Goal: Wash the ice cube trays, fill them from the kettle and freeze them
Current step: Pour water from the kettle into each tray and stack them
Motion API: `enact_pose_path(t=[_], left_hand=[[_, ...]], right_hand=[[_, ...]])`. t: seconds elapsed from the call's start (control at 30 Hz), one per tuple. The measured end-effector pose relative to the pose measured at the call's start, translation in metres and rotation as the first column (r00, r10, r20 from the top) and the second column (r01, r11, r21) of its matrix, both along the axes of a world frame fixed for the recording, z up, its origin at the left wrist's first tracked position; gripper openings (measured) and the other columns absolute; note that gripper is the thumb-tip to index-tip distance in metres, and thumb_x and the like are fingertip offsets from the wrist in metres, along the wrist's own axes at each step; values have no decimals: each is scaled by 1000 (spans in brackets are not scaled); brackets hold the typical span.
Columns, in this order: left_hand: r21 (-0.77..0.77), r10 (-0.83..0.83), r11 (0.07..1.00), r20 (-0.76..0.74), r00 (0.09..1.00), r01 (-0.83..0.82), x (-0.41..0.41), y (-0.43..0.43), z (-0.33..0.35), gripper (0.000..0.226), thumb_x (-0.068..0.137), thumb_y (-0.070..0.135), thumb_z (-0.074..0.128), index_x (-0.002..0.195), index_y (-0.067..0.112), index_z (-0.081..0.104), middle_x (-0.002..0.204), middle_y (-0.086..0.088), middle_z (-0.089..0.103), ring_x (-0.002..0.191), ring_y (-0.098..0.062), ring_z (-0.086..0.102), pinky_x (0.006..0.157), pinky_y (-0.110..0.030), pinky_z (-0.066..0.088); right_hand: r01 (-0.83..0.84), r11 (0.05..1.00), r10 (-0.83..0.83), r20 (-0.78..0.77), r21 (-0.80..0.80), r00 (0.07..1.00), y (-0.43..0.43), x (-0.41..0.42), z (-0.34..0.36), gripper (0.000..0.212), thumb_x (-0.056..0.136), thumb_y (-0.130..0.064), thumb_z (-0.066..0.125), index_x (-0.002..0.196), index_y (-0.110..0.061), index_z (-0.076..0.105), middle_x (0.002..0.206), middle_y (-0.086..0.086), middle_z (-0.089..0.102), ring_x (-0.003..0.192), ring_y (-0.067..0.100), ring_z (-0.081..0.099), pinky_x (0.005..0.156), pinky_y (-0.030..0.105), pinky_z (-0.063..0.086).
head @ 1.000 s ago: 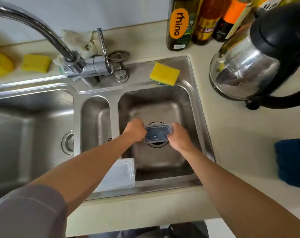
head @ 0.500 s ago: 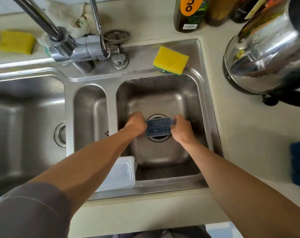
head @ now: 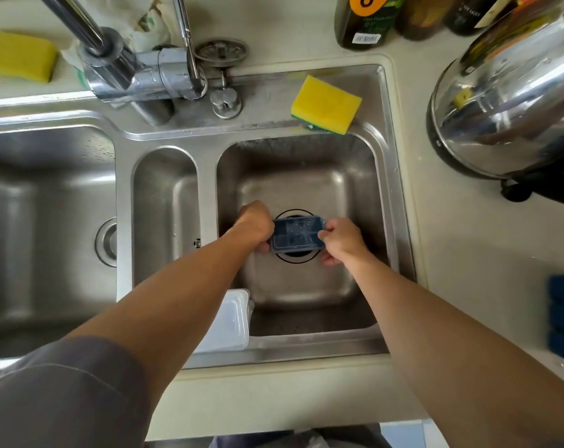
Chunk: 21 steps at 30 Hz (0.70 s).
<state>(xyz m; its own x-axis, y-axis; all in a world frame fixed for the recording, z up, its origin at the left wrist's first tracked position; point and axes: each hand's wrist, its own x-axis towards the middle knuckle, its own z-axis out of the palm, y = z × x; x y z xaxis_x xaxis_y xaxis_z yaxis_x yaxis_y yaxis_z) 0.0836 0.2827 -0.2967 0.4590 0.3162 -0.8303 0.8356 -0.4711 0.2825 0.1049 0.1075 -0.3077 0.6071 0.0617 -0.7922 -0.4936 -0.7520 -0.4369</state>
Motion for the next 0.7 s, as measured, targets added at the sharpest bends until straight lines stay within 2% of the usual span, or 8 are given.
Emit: enact_pose_path(t=[0.07, 0.2, 0.3, 0.4, 0.43, 0.53, 0.63, 0.7], left_hand=[[42, -51, 998, 39, 998, 50, -7, -2, 4, 16, 99, 5, 58, 113, 1, 64, 107, -22, 67, 88, -37, 71, 79, -45, 63], [93, -101, 992, 119, 988, 90, -20, -11, 14, 25, 103, 26, 54, 109, 3, 62, 98, -14, 64, 84, -28, 63, 70, -35, 52], [62, 34, 997, 229, 973, -50, -23, -13, 32, 47, 105, 44, 45, 110, 1, 63, 100, -15, 67, 81, -23, 61, 67, -31, 47], [33, 148, 986, 270, 951, -163, -24, -9, 54, 66, 102, 60, 36, 121, 3, 61, 112, -17, 65, 97, -29, 64, 83, -37, 53], [22, 175, 982, 282, 943, -189, -25, -9, 64, 69, 101, 64, 34, 123, 5, 61, 113, -17, 64, 98, -30, 65, 79, -37, 57], [67, 152, 980, 350, 924, -187, -27, -19, 94, 66, 97, 72, 30, 109, 15, 61, 105, -12, 62, 84, -26, 64, 51, -30, 59], [85, 139, 980, 370, 918, -182, -34, -35, 125, 69, 93, 76, 25, 102, 20, 63, 100, -12, 62, 83, -30, 64, 72, -45, 63], [133, 116, 974, 401, 908, -183, -38, -41, 147, 66, 94, 71, 26, 87, 17, 64, 90, -11, 62, 80, -32, 65, 78, -47, 61]], right_hand=[[-6, 1000, 6, -5, 3, 1000, -1, -2, 4, 21, 107, -13, 51, 122, -7, 64, 112, 18, 68, 88, 31, 73, 50, 29, 58], [-72, 997, 73, -18, 35, 997, -4, -18, 17, 25, 107, -9, 48, 127, -6, 63, 113, 18, 67, 95, 34, 72, 72, 44, 65], [29, 985, -20, -54, 169, 998, -11, -33, 40, 24, 108, -13, 48, 129, -9, 59, 105, 15, 68, 77, 25, 74, 59, 31, 62], [106, 947, -84, -84, 303, 993, -19, -42, 72, 17, 107, -12, 49, 116, -5, 62, 88, 15, 67, 58, 19, 71, 55, 29, 62], [117, 933, -95, -79, 341, 992, -22, -45, 84, 15, 107, -12, 50, 110, -4, 62, 85, 15, 67, 57, 19, 70, 55, 30, 62], [108, 906, -110, -18, 410, 994, -31, -51, 125, 14, 105, -11, 51, 99, -7, 63, 76, 13, 67, 56, 24, 71, 52, 31, 60], [46, 901, -71, 43, 432, 997, -43, -53, 166, 15, 104, -15, 54, 101, -4, 64, 76, 14, 71, 61, 31, 74, 53, 33, 60], [-17, 902, -20, 82, 431, 996, -53, -52, 192, 22, 102, -22, 57, 99, -2, 65, 76, 14, 72, 63, 33, 75, 57, 40, 63]])
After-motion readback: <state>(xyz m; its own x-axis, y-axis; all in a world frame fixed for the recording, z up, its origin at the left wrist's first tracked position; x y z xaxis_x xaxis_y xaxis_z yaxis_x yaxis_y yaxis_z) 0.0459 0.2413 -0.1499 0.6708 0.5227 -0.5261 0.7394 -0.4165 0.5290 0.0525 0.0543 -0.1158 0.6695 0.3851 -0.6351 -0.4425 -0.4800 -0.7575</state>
